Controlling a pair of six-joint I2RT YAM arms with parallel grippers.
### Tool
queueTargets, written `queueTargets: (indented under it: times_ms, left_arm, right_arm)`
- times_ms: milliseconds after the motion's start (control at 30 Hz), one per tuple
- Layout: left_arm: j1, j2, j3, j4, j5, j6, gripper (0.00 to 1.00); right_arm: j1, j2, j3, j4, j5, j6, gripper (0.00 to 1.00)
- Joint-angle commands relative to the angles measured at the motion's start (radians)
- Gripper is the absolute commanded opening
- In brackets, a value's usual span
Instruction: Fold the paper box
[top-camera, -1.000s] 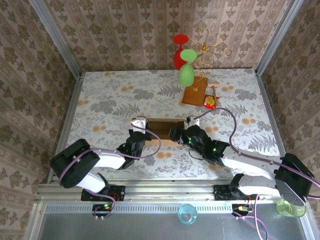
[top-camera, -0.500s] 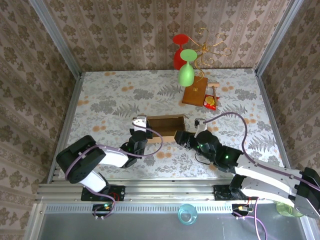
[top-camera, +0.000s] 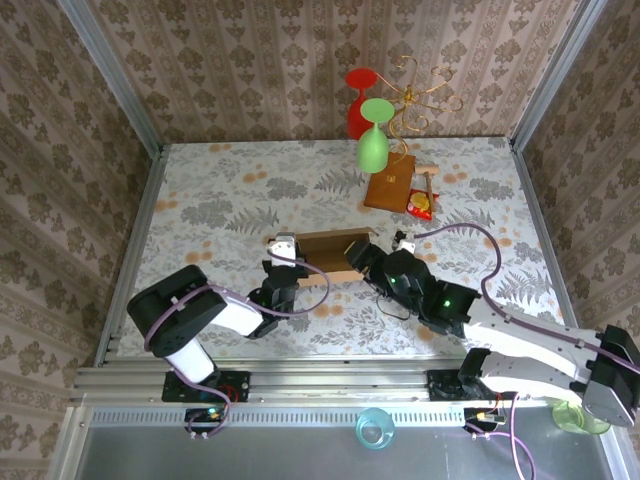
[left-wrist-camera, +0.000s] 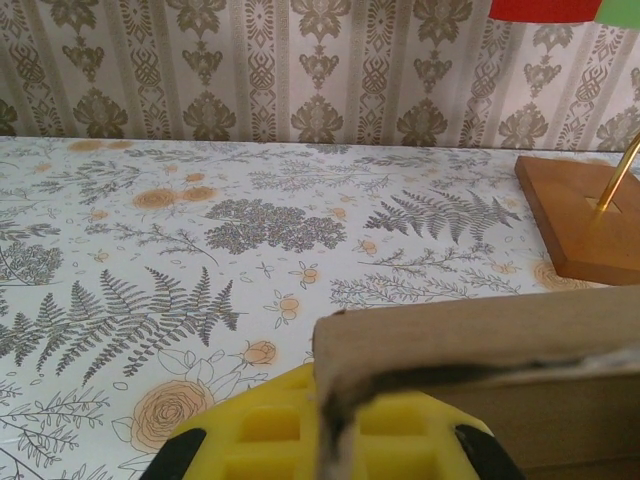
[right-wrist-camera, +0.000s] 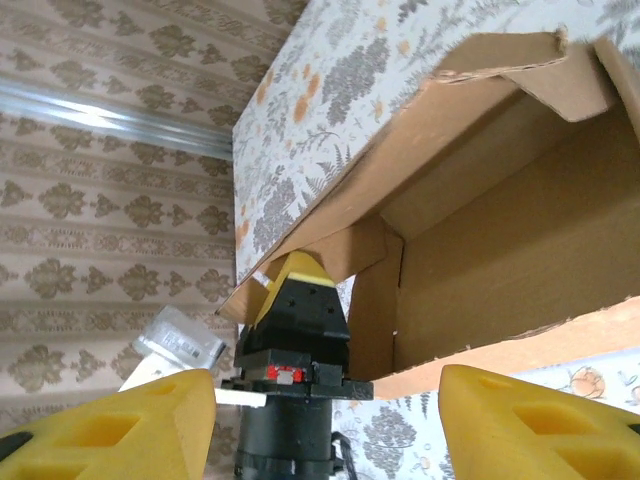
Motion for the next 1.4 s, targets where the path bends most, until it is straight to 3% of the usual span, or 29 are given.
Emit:
queueTargets:
  times_ms: [0, 767, 1100, 1133, 1233, 1367]
  left_arm:
    - [-0.015, 0.040, -0.012, -0.081, 0.001, 0.006, 0.00]
    - [-0.043, 0.071, -0.003, -0.056, -0.023, 0.011, 0.00]
    - [-0.050, 0.076, -0.001, -0.052, -0.022, 0.012, 0.00]
    - [-0.052, 0.072, -0.003, -0.052, -0.019, 0.013, 0.03]
    - [-0.069, 0.040, -0.014, -0.063, -0.015, 0.008, 0.31]
    - [-0.095, -0.060, -0.026, -0.176, -0.016, -0.042, 0.52]
  right_arm:
    - [0.001, 0.059, 0.051, 0.057, 0.066, 0.159, 0.60]
    - [-0.174, 0.467, 0.184, 0.316, -0.166, 0.362, 0.44]
    - [-0.186, 0.494, 0.159, 0.316, -0.165, 0.408, 0.17]
    - [-0.189, 0.497, 0.156, 0.320, -0.167, 0.411, 0.15]
    - [-0.201, 0.498, 0.146, 0.326, -0.176, 0.428, 0.11]
    - [-0.210, 0.493, 0.127, 0.337, -0.189, 0.439, 0.07]
